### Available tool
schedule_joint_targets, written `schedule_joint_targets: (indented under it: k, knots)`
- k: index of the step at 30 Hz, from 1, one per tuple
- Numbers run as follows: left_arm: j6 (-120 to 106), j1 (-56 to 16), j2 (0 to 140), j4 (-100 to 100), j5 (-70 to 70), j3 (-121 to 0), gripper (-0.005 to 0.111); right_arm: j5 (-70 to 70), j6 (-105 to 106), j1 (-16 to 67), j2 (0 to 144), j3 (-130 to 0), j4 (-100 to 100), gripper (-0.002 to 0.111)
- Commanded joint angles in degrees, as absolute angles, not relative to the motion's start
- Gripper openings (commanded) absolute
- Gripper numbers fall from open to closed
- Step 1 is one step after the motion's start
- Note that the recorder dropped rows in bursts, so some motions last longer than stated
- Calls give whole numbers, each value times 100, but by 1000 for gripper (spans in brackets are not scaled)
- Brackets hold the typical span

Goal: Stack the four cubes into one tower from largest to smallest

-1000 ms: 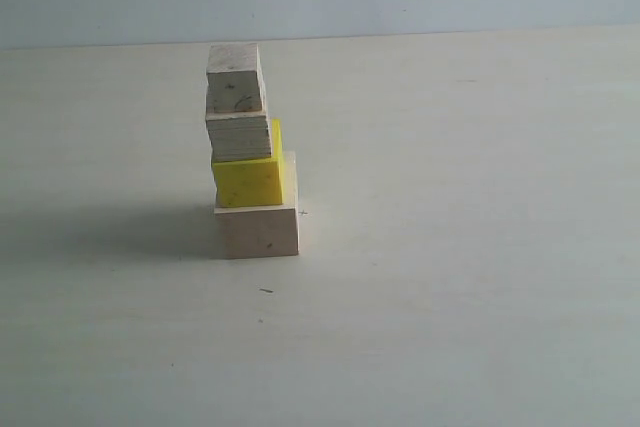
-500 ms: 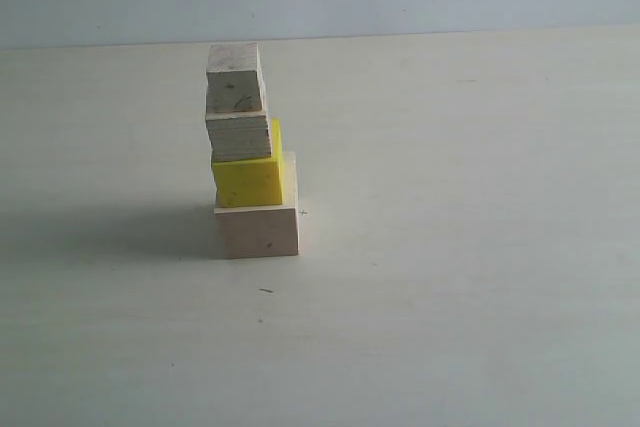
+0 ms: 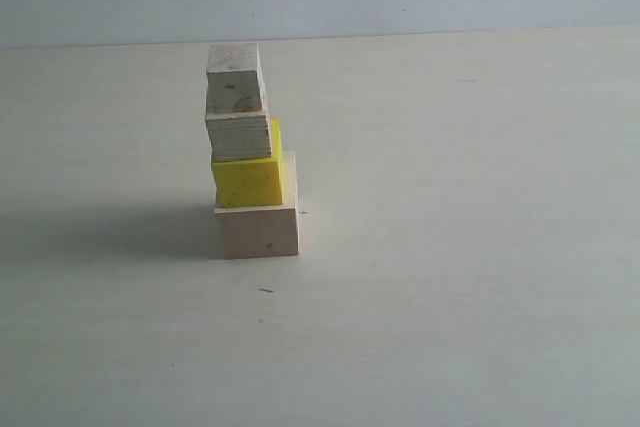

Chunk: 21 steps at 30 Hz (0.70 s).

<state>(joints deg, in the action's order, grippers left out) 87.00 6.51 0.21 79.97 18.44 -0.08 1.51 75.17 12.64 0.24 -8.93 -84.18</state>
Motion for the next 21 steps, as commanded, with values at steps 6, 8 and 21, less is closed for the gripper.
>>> schedule_joint_targets:
  k: [6,8,21]
  knots:
    - [8720,624,0,7924,1858,0,0,187,7492,1269,0,-869,-8394,0]
    - [8720,624,0,7924,1858,0,0,187,7492,1269,0,-869,-8394,0]
    - [8114,624,0,5959,1554,0,0,187,7492,1269,0,-869,-8394,0]
